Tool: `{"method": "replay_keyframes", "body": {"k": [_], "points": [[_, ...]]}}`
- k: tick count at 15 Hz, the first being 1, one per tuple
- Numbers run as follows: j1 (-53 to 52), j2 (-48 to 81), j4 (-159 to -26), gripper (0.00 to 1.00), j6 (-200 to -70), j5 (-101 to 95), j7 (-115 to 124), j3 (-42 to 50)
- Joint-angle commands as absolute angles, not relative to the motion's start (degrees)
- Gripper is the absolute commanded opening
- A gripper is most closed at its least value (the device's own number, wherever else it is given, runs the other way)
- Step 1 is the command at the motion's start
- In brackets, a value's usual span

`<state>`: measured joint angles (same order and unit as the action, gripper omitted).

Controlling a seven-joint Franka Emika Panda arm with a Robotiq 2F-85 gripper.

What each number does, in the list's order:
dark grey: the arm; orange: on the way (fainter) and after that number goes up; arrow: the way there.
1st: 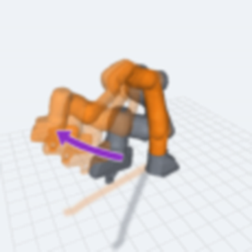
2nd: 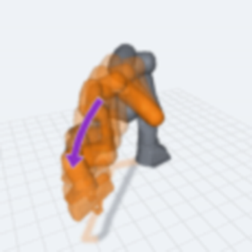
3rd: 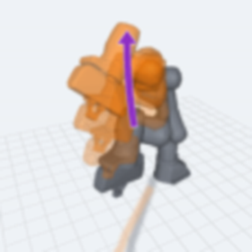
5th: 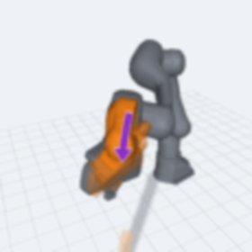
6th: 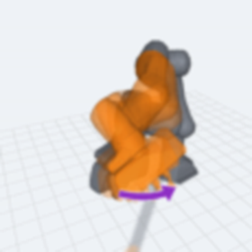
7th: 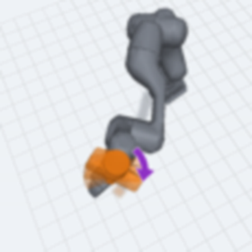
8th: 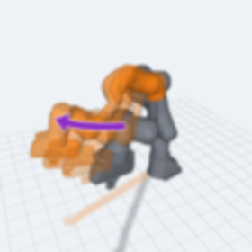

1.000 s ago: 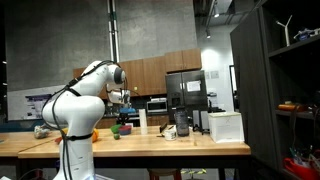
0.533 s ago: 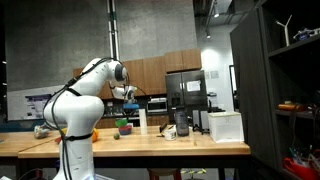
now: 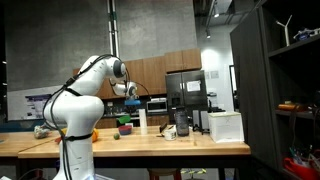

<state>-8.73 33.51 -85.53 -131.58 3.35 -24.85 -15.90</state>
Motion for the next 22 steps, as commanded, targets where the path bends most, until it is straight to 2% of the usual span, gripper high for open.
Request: {"method": "replay_keyframes", "body": {"k": [1,12,22], "points": [[-9.0,28.3,-90.5,0.01,-132.6,1.9,-21.6,-13.9],[-12.5,17.8,-103.1,0.01,-134.0,-10.5,-8.3,-8.6],[-16.6,13.3,-110.1,0.01,-134.9,-25.9,7.9,-7.1]]}}
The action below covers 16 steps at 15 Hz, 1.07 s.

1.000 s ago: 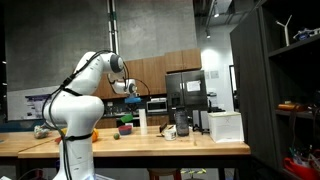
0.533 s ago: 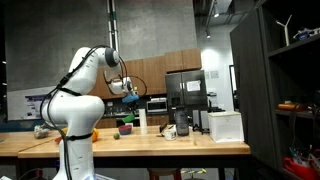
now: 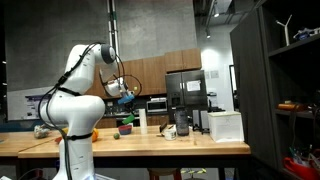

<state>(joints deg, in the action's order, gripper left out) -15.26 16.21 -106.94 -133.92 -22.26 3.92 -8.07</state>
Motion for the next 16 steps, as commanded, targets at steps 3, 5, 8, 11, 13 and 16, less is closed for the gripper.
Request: {"method": "replay_keyframes", "body": {"k": [3,5,8,11,13,16], "points": [[-17.6,12.6,-110.5,0.01,-134.8,-30.3,12.0,-7.0],[-18.4,12.1,-110.6,0.01,-134.3,-33.9,14.5,-6.9],[-19.1,11.4,-111.3,0.01,-133.6,-39.2,18.1,-7.2],[-19.4,10.9,-112.3,0.01,-133.1,-43.6,21.7,-7.7],[-19.9,10.6,-112.9,0.01,-132.0,-47.2,24.9,-7.8],[-20.7,10.4,-113.6,0.01,-129.8,-53.1,30.0,-8.3]]}}
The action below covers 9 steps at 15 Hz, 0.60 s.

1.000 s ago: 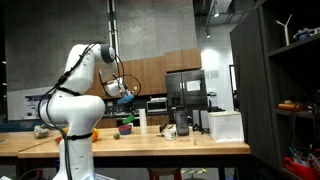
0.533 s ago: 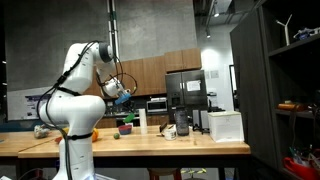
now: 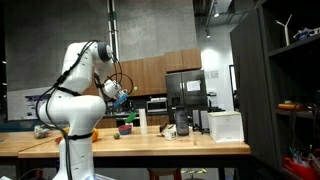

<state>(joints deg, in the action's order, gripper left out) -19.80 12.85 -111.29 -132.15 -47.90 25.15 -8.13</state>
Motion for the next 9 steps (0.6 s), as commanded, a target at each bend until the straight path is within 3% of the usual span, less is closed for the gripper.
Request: {"method": "replay_keyframes", "body": {"k": [1,9], "points": [[-20.9,10.4,-113.8,0.01,-128.9,-54.9,31.5,-8.6],[-22.1,10.5,-114.9,0.01,-121.8,-63.3,39.5,-12.3]]}}
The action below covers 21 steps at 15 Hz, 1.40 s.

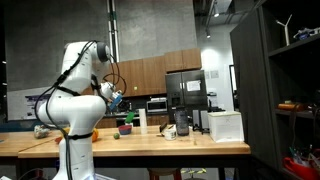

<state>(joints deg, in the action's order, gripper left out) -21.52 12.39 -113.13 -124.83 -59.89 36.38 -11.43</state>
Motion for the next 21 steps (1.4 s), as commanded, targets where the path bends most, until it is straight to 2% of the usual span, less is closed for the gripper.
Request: {"method": "replay_keyframes", "body": {"k": [1,21], "points": [[-22.2,10.5,-115.1,0.01,-120.7,-64.0,40.2,-12.8],[-25.8,15.2,-113.9,0.01,-104.9,-74.5,47.2,-19.0]]}}
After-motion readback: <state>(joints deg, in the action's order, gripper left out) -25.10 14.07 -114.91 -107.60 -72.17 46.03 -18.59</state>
